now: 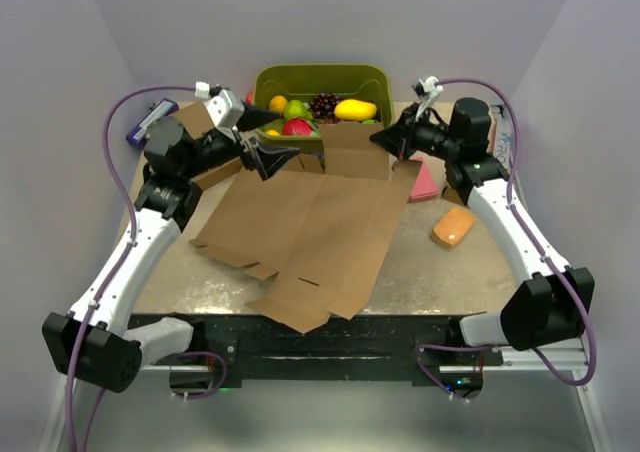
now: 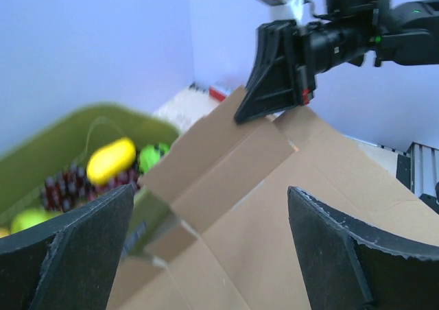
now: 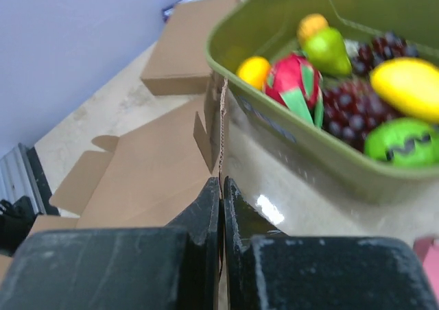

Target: Fold the paper box

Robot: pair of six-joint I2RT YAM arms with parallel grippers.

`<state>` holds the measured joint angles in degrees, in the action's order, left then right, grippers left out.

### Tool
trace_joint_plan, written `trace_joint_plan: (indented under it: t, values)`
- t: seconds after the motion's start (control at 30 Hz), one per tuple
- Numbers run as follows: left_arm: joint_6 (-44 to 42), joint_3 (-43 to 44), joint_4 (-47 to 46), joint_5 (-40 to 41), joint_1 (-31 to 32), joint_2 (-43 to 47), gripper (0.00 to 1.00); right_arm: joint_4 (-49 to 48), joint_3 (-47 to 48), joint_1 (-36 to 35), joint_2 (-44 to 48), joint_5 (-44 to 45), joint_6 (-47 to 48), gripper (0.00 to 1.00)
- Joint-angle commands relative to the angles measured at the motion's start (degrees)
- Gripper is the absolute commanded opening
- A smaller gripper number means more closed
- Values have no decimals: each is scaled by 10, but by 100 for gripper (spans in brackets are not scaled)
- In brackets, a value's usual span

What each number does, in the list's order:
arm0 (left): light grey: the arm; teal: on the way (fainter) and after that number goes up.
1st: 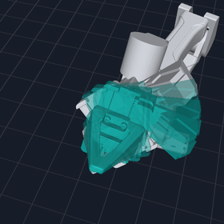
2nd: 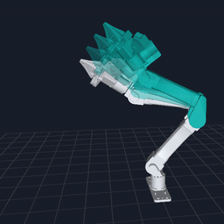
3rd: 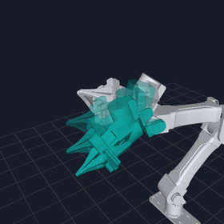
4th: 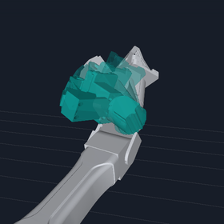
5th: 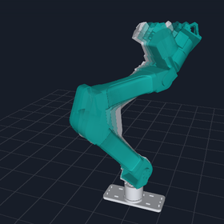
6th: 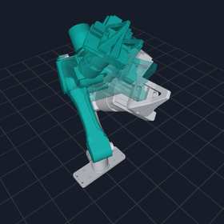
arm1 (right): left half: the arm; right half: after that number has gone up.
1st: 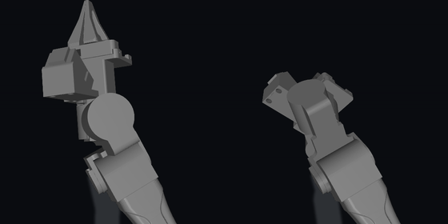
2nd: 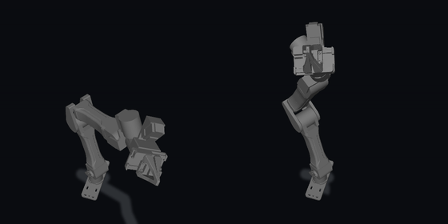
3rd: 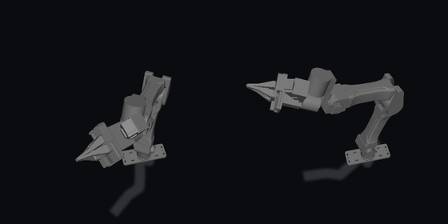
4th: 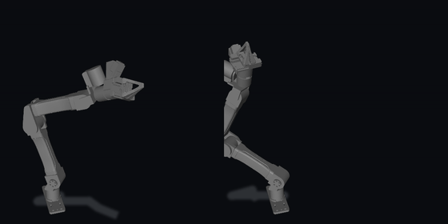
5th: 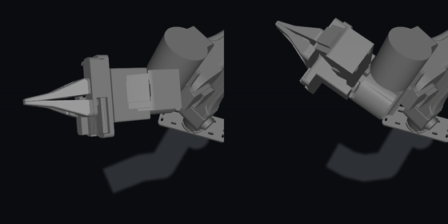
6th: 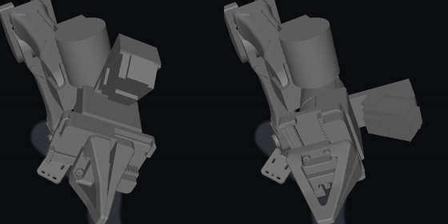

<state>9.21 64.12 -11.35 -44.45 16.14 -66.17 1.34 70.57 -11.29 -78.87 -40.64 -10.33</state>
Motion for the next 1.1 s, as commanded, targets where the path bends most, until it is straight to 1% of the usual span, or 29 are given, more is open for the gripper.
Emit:
trace_joint_plan:
  t: [0.0,0.1,0.13,0.17,0.23,0.33,0.37,0.47,0.63,0.77,0.87,0.97,1.07]
  values:
    - [-57,114,-10,-89,6,-49,99,109,96,-41,-4,-36,86,0]
    - [-89,174,31,-132,6,-104,100,146,141,-63,-15,-64,103,0]
    - [-89,187,43,-146,7,-113,100,158,152,-69,-24,-66,123,0]
    - [-111,196,53,-151,7,-120,100,186,162,-80,-28,-64,131,0]
    - [-116,210,53,-164,8,-135,100,214,189,-92,-35,-61,157,0]
    - [-139,239,90,-173,13,-160,100,261,212,-109,-49,-52,178,0]
    - [-154,257,125,-180,14,-169,100,265,215,-116,-52,-48,180,0]
    - [-181,283,191,-199,22,-201,100,280,217,-126,-54,-39,189,0]
    - [-243,294,270,-180,41,-230,100,299,221,-143,-55,-14,205,0]
    - [-264,295,319,-182,46,-241,98,301,222,-144,-56,-1,212,0]
    - [-277,293,338,-181,47,-250,93,297,218,-145,-57,-2,212,0]
    - [-277,287,346,-187,47,-259,84,292,215,-145,-57,-2,213,0]
    - [-277,283,353,-196,47,-263,78,291,214,-145,-58,-2,216,0]
